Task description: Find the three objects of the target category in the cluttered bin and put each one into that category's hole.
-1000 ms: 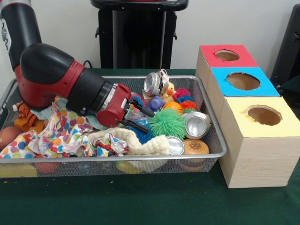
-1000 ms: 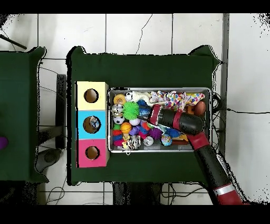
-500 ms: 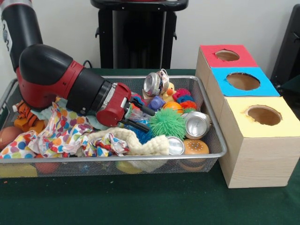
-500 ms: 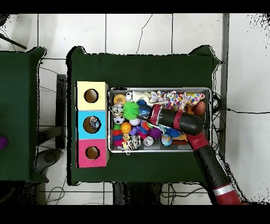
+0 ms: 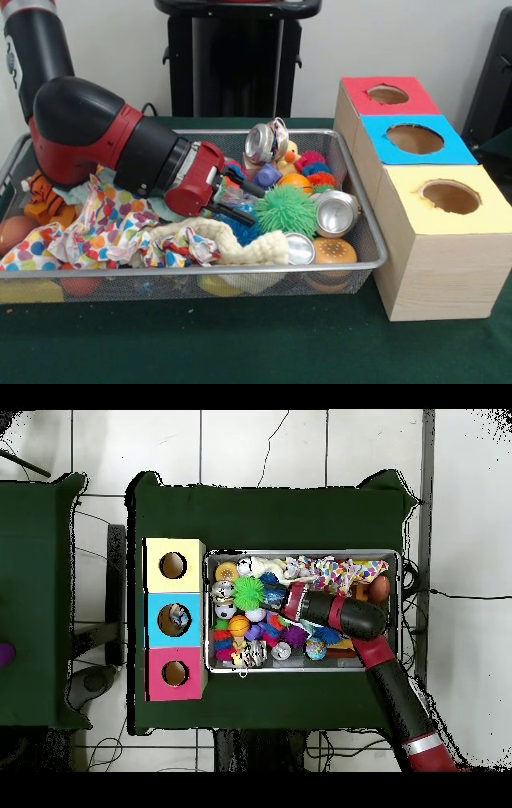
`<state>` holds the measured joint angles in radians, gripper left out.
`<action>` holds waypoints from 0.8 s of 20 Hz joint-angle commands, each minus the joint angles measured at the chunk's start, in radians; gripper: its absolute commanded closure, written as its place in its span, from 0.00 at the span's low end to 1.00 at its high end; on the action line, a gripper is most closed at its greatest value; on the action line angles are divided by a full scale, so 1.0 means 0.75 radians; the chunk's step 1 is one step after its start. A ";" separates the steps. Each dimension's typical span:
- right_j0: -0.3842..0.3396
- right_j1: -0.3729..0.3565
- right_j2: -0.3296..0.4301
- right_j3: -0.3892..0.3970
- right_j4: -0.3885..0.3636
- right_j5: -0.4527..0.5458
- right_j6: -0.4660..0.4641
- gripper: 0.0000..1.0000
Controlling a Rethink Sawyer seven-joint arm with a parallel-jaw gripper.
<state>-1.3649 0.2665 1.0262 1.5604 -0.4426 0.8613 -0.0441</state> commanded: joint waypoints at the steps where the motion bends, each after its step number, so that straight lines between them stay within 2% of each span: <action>1: 0.008 0.048 -0.127 -0.269 -0.062 -0.055 -0.124 0.00; 8: 0.065 -0.028 -0.188 -0.300 -0.128 -0.114 -0.028 0.00; 16: 0.094 -0.062 -0.232 -0.315 -0.142 -0.144 -0.007 0.00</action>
<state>-1.3152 0.2197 0.9941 1.5482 -0.4592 0.8417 -0.0441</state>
